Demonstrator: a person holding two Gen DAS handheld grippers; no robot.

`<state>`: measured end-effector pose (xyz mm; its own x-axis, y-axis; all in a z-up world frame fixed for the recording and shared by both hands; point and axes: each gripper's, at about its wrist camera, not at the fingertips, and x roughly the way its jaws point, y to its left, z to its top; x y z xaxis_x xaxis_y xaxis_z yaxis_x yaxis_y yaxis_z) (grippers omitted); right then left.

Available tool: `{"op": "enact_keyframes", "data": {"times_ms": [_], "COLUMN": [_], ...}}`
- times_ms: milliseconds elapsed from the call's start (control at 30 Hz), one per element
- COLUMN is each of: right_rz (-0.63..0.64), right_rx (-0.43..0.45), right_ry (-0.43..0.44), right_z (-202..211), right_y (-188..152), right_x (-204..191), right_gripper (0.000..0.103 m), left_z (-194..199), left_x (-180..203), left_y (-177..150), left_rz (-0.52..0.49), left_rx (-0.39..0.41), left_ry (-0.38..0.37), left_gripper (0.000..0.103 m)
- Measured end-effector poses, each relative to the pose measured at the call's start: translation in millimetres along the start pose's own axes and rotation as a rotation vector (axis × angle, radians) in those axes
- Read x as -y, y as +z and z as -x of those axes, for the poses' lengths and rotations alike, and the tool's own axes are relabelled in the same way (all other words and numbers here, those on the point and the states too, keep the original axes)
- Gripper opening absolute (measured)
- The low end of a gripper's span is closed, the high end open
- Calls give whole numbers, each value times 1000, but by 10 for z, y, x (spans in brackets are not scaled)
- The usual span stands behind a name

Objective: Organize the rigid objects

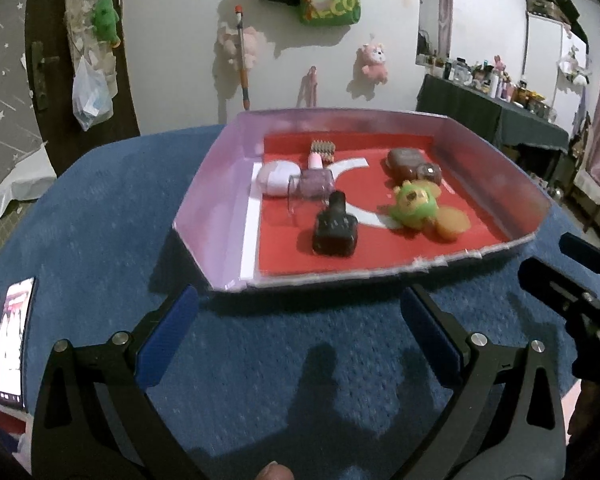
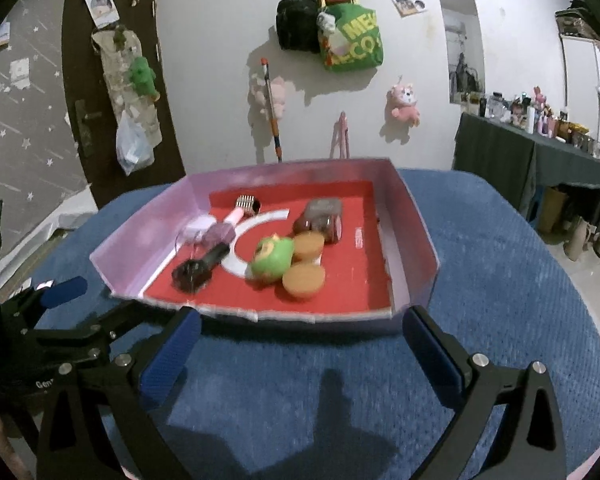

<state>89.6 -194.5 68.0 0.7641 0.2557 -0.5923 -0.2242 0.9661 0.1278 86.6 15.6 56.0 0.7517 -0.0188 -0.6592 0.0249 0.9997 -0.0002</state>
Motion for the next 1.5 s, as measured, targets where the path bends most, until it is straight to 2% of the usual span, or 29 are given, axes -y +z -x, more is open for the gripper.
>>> {"op": "enact_keyframes", "data": {"times_ms": [233, 467, 1500], "right_rz": [4, -1, -13], "right_rx": [-82, -118, -162], "right_ry": [-5, -26, -79], "right_z": [-50, -92, -279], "right_y": [-172, -277, -358], "right_x": [23, 61, 144], "right_gripper": [103, 103, 103], "left_z": [-30, -119, -292], "left_x": [60, 73, 31], "left_y": [-176, -250, -300], "left_rz": [-5, 2, 24], "left_rx": [-46, -80, -122], "left_ry": [-7, -8, 5], "left_gripper": [103, 103, 103]}}
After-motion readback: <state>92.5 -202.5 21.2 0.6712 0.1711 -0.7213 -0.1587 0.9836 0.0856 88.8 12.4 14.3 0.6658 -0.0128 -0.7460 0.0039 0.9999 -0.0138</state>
